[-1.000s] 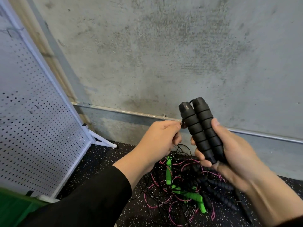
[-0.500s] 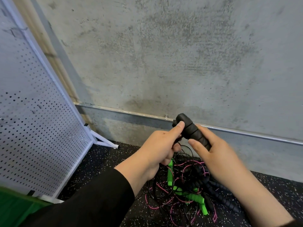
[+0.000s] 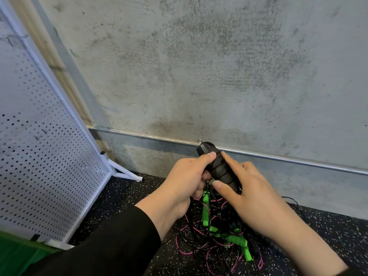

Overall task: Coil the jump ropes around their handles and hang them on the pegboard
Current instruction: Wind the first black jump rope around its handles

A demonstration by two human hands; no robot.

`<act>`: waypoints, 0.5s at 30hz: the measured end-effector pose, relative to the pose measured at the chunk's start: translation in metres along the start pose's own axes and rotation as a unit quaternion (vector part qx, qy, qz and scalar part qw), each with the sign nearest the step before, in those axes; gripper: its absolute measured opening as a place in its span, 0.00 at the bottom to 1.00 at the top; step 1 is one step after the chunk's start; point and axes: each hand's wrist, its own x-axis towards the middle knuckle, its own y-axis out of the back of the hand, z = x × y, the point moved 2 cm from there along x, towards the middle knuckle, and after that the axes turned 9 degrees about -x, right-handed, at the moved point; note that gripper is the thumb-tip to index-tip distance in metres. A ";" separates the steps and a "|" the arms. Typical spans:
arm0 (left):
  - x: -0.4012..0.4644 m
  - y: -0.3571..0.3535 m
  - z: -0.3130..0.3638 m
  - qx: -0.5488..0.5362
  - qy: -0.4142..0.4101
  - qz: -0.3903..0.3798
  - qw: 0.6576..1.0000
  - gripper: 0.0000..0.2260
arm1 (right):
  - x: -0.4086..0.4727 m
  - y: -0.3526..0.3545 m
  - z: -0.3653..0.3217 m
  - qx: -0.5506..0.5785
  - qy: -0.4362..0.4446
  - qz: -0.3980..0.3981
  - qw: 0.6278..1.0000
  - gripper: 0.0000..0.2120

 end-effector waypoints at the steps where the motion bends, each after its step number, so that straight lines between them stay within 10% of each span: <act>1: 0.000 0.000 0.000 0.004 -0.004 0.001 1.000 0.15 | 0.000 0.002 -0.001 0.022 -0.003 0.001 1.000 0.41; 11: -0.003 -0.004 -0.003 0.017 -0.010 0.009 1.000 0.16 | -0.002 0.018 -0.001 0.242 -0.140 -0.035 0.959 0.19; 15: -0.005 -0.005 0.001 0.004 -0.031 0.011 0.999 0.16 | -0.005 0.015 -0.005 0.592 -0.216 -0.121 0.767 0.21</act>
